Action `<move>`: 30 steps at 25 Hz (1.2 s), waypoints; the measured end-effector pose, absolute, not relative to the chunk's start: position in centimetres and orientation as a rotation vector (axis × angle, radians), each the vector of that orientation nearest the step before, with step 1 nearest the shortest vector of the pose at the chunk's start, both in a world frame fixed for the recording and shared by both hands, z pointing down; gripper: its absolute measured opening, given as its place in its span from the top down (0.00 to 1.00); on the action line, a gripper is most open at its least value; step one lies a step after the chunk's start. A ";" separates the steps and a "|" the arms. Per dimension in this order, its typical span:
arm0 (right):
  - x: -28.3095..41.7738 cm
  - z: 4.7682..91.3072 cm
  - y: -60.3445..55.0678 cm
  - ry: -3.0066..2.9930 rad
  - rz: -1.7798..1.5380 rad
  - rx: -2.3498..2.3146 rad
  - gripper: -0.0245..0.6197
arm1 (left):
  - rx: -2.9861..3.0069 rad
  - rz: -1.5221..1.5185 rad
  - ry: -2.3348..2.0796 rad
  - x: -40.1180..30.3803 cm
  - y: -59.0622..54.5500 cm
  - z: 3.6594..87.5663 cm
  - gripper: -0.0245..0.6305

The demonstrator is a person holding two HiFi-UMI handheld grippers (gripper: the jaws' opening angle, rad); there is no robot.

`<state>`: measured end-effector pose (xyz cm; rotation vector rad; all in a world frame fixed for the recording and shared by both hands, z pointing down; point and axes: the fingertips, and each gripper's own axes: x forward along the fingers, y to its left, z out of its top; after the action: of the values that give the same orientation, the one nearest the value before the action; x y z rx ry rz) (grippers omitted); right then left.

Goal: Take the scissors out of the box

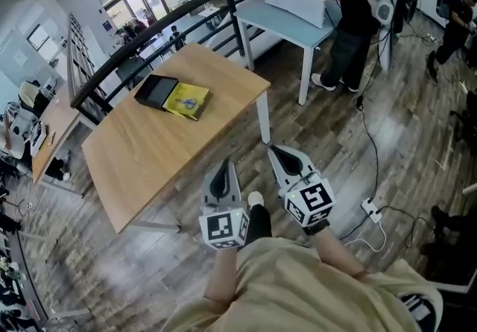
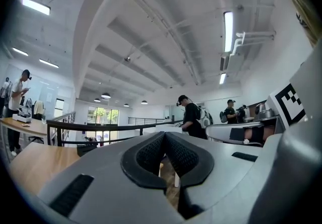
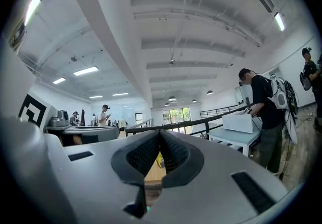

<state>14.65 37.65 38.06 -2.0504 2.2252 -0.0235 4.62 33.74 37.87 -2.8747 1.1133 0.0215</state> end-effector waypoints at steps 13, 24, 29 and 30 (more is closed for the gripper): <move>17.6 39.1 21.0 2.297 -0.044 -2.099 0.94 | -2.917 0.074 1.149 8.2 17.2 38.8 0.94; 12.1 37.9 1.6 2.516 -0.033 -1.927 0.94 | -2.822 0.116 1.409 1.7 -0.6 37.2 0.94; 8.4 38.6 -4.0 2.624 -0.020 -1.837 0.94 | -2.784 0.136 1.531 -1.9 -6.1 38.2 0.94; 7.8 38.9 -4.7 2.648 -0.025 -1.822 0.94 | -2.787 0.135 1.551 -2.4 -6.8 38.5 0.94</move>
<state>7.85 -4.71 38.92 -1.8222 2.6478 -0.0252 -2.36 -6.84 38.50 -2.7868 1.5506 0.1355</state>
